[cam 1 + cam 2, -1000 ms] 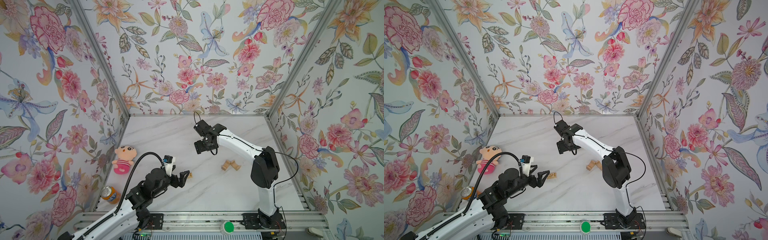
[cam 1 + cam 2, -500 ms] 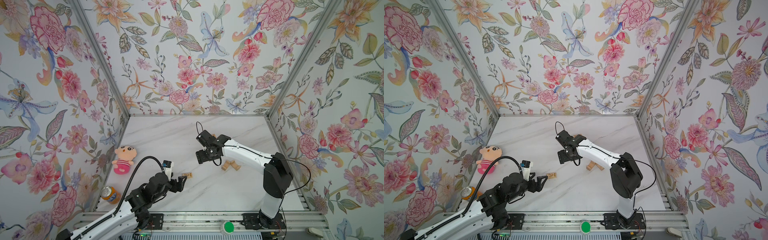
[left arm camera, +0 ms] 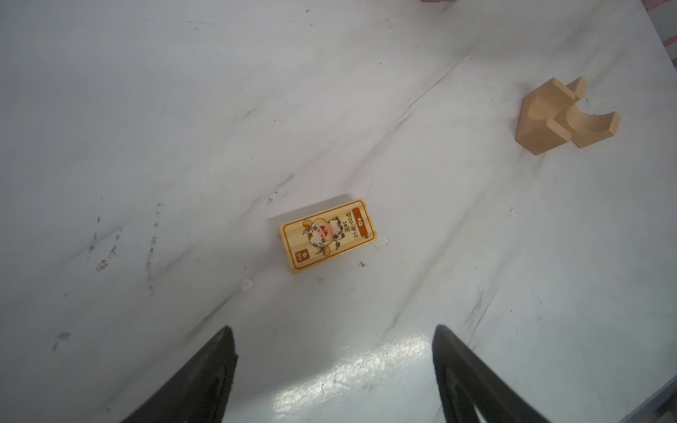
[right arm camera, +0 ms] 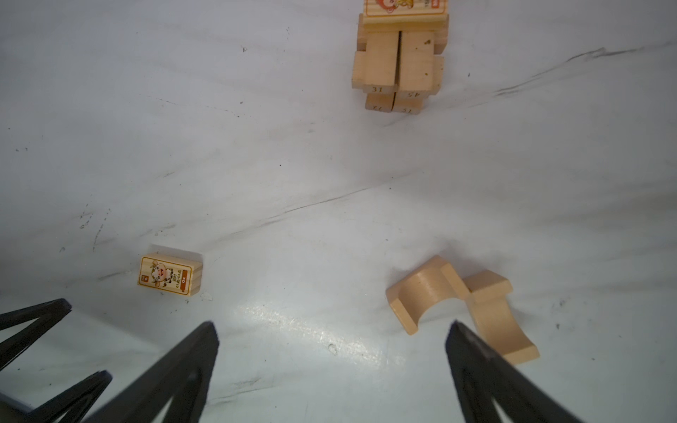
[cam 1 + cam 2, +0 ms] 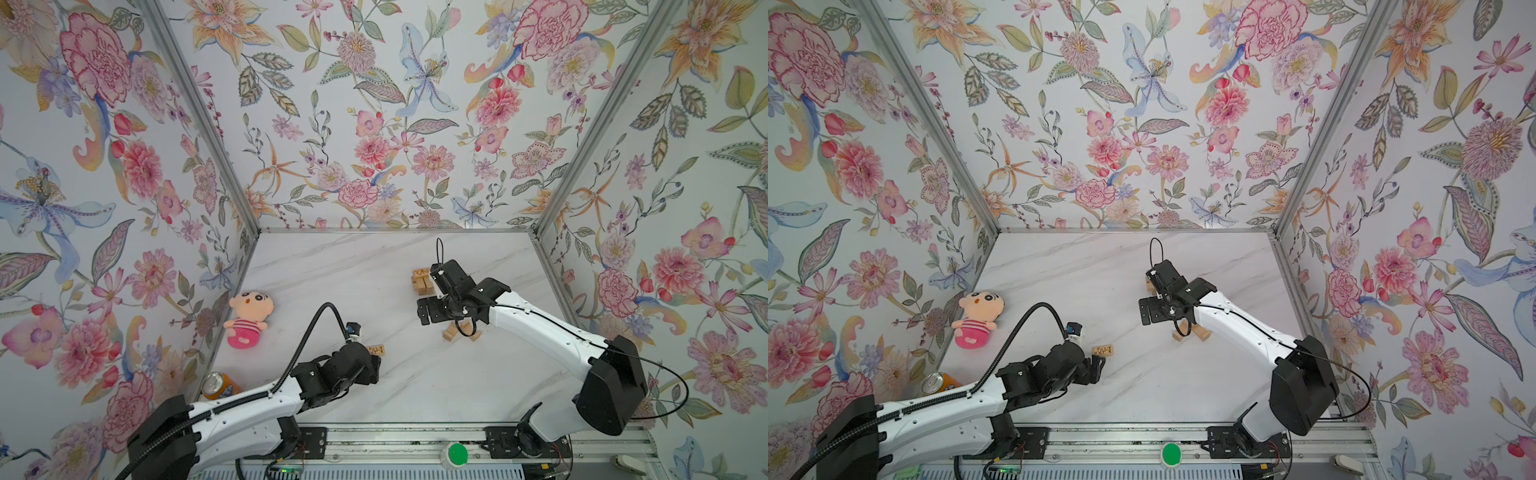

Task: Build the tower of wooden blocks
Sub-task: 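Raise the right gripper off the tower while the left gripper moves toward the ox block, then lower the left gripper and close it on the printed ox block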

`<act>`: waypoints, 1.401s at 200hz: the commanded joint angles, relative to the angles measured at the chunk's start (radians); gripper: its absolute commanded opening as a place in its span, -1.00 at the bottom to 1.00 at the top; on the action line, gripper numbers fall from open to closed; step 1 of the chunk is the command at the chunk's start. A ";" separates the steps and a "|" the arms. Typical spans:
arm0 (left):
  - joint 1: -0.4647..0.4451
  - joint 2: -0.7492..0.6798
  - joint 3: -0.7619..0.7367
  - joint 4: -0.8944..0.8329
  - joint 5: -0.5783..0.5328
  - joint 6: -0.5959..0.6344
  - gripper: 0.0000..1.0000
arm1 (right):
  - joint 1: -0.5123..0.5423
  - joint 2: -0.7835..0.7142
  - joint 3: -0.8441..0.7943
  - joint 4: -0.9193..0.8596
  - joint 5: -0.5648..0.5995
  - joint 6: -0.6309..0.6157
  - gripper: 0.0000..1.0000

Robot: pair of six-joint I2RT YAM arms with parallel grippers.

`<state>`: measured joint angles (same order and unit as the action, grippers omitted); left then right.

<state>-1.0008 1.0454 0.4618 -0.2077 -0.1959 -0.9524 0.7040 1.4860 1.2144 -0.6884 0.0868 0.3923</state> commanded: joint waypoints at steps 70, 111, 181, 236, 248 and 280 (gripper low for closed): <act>-0.010 0.323 0.295 -0.200 -0.065 -0.102 0.56 | -0.014 -0.249 -0.170 0.047 -0.004 -0.023 0.98; -0.001 0.385 0.341 -0.274 -0.057 -0.133 0.55 | -0.028 -0.364 -0.216 0.047 -0.009 -0.025 0.98; 0.045 0.449 0.346 -0.235 -0.009 -0.121 0.52 | -0.028 -0.418 -0.262 0.061 -0.072 -0.031 0.98; 0.072 0.484 0.346 -0.204 0.015 -0.100 0.47 | -0.034 -0.483 -0.270 0.061 -0.237 -0.051 0.98; 0.075 0.485 0.342 -0.194 0.016 -0.101 0.46 | -0.035 -0.496 -0.278 0.061 -0.251 -0.052 0.98; 0.088 0.498 0.339 -0.173 0.030 -0.096 0.44 | -0.044 -0.493 -0.297 0.061 -0.248 -0.053 0.98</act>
<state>-0.9287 1.5223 0.7910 -0.4007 -0.1848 -1.0626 0.6708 0.9890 0.9466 -0.6319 -0.1295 0.3546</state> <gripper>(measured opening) 0.720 0.993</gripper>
